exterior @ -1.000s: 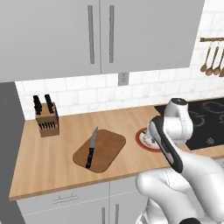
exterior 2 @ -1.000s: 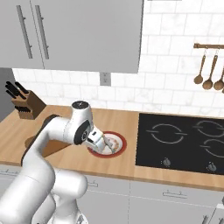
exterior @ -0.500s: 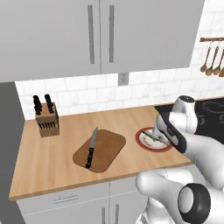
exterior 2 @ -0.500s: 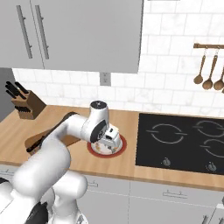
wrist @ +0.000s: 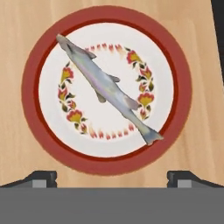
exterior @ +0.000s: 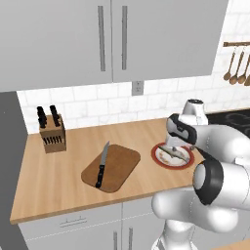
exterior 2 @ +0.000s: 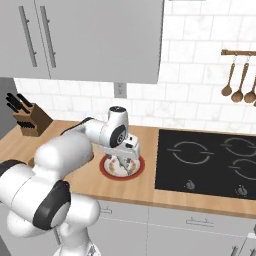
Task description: Pick up the knife from the drawer and place it on the cutting board. Then place the meat from the plate to the cutting board.
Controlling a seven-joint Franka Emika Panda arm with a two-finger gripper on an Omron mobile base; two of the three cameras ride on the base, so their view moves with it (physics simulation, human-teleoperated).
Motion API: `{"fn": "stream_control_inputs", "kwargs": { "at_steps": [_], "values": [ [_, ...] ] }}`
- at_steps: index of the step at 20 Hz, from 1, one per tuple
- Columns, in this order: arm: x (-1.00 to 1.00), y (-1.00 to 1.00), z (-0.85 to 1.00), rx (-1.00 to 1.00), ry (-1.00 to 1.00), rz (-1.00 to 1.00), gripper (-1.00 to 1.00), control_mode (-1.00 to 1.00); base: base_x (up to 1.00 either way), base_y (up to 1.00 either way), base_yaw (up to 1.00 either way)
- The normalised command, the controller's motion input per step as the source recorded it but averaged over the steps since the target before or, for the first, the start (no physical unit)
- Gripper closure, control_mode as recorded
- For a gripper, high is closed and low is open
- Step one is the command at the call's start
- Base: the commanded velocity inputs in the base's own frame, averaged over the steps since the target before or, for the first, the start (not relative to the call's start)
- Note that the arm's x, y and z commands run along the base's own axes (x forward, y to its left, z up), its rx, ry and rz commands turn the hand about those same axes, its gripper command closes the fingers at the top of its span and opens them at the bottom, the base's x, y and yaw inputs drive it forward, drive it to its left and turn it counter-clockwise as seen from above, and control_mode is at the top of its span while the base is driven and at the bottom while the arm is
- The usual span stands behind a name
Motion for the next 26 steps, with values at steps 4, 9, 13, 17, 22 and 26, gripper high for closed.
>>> {"fn": "stream_control_inputs", "kwargs": {
  "at_steps": [4,9,13,17,22,26],
  "values": [
    [0.24,0.00,-0.34,0.00,0.10,0.14,-1.00,-1.00,0.00,0.00,0.00],
    [0.09,0.00,-0.44,-0.01,0.04,0.12,-1.00,-1.00,0.00,0.00,0.00],
    [0.06,0.00,-0.29,-0.02,0.00,0.10,-1.00,-1.00,0.00,0.00,0.00],
    [0.15,0.00,-0.17,-0.01,-0.01,0.09,-1.00,-1.00,0.00,0.00,0.00],
    [0.15,0.00,-0.02,-0.02,-0.03,0.06,-1.00,-1.00,0.00,0.00,0.00],
    [0.09,0.00,-0.10,-0.02,-0.01,0.05,-1.00,-1.00,0.00,0.00,0.00]
  ]
}}
